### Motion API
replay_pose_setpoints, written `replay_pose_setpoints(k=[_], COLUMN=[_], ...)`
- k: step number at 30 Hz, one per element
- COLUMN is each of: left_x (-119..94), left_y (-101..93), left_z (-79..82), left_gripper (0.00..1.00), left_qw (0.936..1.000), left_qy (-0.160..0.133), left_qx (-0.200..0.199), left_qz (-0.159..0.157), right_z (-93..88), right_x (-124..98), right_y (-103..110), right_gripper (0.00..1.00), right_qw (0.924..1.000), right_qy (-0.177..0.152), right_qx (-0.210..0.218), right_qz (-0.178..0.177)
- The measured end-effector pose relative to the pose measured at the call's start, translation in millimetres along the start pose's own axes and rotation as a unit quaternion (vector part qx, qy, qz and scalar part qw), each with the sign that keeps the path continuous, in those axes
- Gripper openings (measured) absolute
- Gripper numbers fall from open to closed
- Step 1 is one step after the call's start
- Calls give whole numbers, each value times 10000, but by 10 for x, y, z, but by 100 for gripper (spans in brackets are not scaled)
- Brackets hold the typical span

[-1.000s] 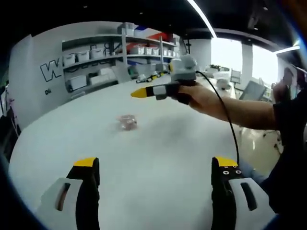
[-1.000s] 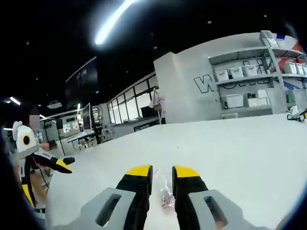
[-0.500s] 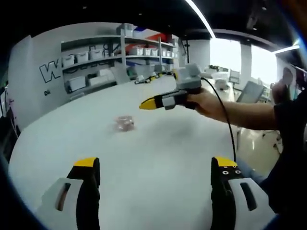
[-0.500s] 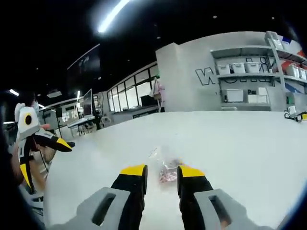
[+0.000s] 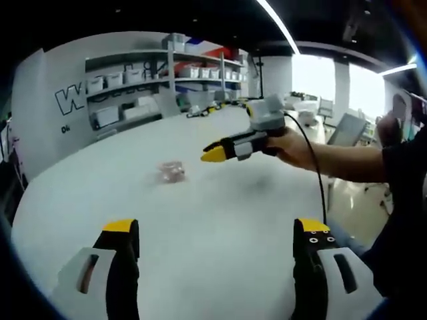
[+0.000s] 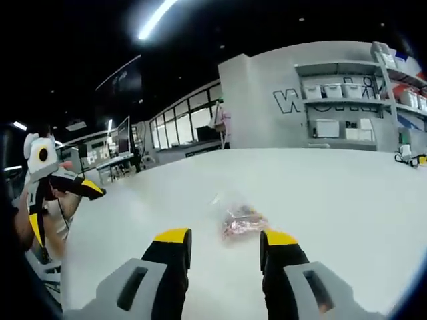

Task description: Open the resealable bag by pulling the two sides of the seal apart until the entire bag opening is separated and visibly accessible.

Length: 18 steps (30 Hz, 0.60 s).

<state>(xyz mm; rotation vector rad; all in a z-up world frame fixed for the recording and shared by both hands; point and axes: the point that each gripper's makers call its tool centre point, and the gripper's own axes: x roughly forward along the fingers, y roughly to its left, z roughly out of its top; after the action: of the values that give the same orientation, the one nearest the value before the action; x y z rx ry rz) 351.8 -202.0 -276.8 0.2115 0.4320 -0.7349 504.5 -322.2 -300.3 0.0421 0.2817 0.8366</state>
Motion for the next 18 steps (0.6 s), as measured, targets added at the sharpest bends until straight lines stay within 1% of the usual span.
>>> replay_pose_setpoints(k=[2,6,8,10,15,18], left_x=[1,2,3,0,0,2], left_y=[-1,-6,-5,0,7,7], left_z=[-2,-10,-19,-17,-22,-32], left_gripper=[95,95,94,94,94,94], left_qw=[10000,10000,10000,10000,10000,10000], left_qy=[-4,-10,6,-2,-2,10], left_qx=[-8,-23,-17,-23,-31,-30], left_qz=[-3,-4,-1,3,10,10], right_z=[-3,-2,-20,-32,-73,-103], right_x=[-15,-44,-67,-84,-139,-160], right_y=[15,65,101,117,172,183], right_gripper=[48,56,63,68,76,85], right_qw=[10000,10000,9999,9999,9998,9996], right_qy=[1,2,19,28,63,94], right_qx=[-4,-85,-131,-129,-194,-253], right_qz=[3,26,12,14,11,-27])
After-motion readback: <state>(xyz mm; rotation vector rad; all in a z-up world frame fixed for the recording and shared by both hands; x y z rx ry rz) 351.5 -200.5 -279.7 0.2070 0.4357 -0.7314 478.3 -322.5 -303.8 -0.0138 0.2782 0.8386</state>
